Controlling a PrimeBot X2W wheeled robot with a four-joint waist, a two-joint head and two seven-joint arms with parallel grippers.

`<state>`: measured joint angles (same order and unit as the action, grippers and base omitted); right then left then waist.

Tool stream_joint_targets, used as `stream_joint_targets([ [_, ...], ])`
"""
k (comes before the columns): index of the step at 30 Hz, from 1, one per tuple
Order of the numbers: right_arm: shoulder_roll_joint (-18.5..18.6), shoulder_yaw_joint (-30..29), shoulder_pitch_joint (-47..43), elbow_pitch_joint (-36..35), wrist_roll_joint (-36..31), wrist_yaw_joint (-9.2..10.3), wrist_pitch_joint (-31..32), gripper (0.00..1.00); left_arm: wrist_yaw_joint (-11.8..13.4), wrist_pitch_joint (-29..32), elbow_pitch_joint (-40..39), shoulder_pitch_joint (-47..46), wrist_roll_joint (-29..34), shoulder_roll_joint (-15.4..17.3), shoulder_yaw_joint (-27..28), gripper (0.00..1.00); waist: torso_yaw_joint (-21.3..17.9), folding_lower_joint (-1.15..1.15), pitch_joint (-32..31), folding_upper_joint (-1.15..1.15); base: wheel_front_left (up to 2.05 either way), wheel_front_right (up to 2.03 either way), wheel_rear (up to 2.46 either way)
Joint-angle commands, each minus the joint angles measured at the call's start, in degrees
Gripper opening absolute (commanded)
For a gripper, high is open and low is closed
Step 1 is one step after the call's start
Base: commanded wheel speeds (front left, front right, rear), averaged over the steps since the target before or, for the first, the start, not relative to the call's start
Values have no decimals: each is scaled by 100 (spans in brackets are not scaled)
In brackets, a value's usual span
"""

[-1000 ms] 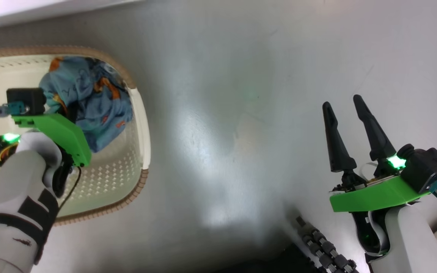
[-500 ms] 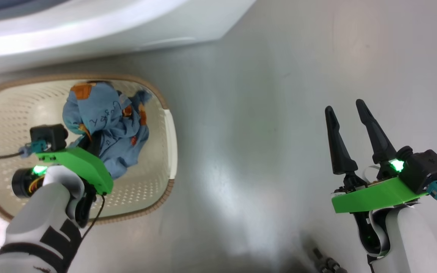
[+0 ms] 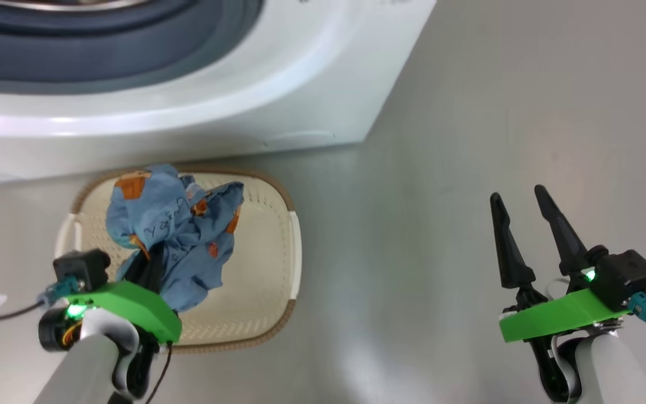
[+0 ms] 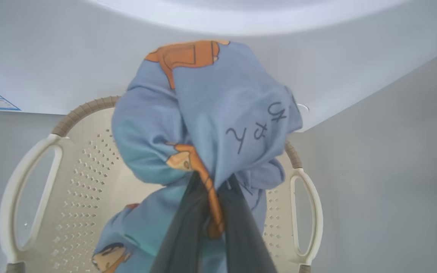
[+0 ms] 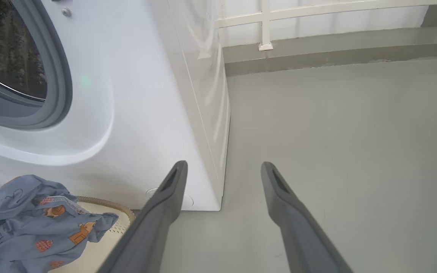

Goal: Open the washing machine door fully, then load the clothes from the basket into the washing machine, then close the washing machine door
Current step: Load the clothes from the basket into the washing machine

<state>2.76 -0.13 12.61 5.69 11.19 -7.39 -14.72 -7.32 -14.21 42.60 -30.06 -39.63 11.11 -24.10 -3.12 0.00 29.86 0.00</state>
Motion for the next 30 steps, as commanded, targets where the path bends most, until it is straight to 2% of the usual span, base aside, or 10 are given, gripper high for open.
stream_joint_targets([
  [1, 11, 149, -179, -95, -11, -10, -28, 100, 26, -78, -180, 183, 105, 119, 281, 0, 274, 0, -570, 0, 0, 0, 0],
  [18, 11, 196, -640, 46, -50, -10, -28, 100, 45, -78, -1737, 1425, 1375, -284, 1598, 0, 431, 0, -1683, 0, 0, 0, 0],
  [30, 11, 222, -795, 13, -78, -10, -28, 100, 72, -79, -2894, 1878, 2053, -506, 2118, 0, 502, 0, -2069, 0, 0, 0, 0],
])
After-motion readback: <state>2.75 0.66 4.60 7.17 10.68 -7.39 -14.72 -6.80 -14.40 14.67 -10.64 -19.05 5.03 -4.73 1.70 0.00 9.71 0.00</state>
